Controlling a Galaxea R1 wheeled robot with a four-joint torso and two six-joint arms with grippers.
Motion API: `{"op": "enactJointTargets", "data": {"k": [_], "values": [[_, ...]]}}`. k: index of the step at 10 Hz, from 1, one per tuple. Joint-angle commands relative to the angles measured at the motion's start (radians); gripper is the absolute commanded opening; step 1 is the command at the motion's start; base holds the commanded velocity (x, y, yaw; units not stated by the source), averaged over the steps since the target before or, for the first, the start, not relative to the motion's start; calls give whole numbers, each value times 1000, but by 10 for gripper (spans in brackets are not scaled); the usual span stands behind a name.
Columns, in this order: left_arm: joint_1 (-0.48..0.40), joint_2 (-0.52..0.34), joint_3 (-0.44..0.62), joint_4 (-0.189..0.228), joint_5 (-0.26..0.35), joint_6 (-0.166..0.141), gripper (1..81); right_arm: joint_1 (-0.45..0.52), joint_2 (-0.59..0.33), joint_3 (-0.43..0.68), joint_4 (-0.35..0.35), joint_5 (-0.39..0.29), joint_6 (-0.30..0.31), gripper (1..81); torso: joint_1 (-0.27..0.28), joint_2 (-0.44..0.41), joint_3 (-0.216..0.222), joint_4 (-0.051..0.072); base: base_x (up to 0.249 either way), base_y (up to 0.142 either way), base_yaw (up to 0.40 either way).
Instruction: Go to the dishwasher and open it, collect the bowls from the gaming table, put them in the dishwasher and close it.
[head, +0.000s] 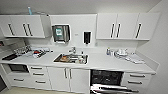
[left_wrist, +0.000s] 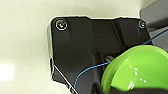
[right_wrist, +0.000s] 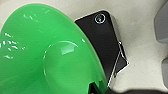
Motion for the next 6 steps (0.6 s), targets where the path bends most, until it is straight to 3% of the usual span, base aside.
{"op": "enactJointTargets", "data": {"k": [1, 6], "values": [[-46, -17, 2, 13, 35, -1, 10, 50, -30, 6, -10, -58, -2, 10, 0, 0, 0, 0, 134, 0, 0], [-46, -18, 2, 13, 35, -1, 10, 50, -30, 6, -10, -58, -2, 10, 0, -1, 0, 0, 131, 0, 0]]}}
